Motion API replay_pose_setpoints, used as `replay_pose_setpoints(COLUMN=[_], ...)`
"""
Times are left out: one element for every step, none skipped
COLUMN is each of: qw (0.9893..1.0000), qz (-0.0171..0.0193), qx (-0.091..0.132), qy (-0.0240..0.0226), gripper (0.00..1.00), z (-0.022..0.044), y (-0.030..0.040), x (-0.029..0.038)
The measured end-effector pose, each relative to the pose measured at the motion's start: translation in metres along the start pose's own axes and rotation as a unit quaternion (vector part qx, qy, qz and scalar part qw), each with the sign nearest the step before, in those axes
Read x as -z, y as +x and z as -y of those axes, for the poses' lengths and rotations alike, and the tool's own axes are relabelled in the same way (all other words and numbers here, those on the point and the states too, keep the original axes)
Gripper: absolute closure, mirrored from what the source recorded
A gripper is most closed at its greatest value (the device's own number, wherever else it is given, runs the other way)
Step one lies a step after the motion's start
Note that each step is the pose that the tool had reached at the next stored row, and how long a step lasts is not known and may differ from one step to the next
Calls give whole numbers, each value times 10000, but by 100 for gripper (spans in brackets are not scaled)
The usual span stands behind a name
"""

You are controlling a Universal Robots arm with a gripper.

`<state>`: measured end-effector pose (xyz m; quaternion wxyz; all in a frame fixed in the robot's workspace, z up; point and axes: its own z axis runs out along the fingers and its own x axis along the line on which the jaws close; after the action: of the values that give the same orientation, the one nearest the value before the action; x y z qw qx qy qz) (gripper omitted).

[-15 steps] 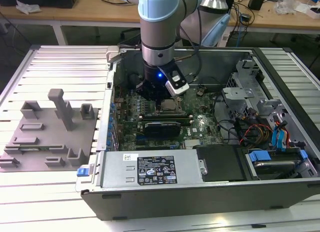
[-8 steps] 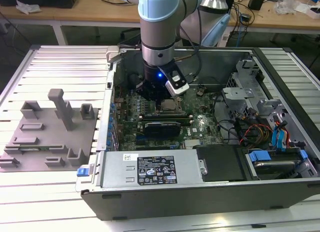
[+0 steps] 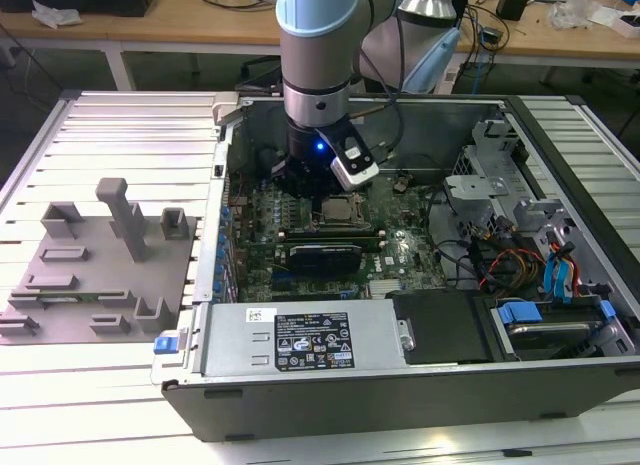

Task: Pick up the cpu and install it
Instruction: 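Close the cpu cover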

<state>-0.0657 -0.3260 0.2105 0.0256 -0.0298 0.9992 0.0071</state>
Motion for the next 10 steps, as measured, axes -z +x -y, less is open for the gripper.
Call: replay_pose_setpoints(qw=[10000, 10000, 10000, 10000, 10000, 10000, 10000, 10000, 10000, 10000], qz=[1, 2, 3, 3, 4, 3, 3, 3, 3, 3], qx=[0, 0, 0, 0, 1, 1, 1, 1, 0, 0], qy=[-1, -1, -1, -1, -2, -2, -1, -1, -1, -1], gripper=[89, 89, 89, 89, 89, 89, 89, 89, 89, 89], z=[-2, -2, -2, -2, -2, -2, -1, 0, 3, 5], y=[-3, -5, -6, -7, -8, -14, -27, -47, -87, -120], x=[53, 94, 114, 124, 125, 126, 125, 124, 122, 120])
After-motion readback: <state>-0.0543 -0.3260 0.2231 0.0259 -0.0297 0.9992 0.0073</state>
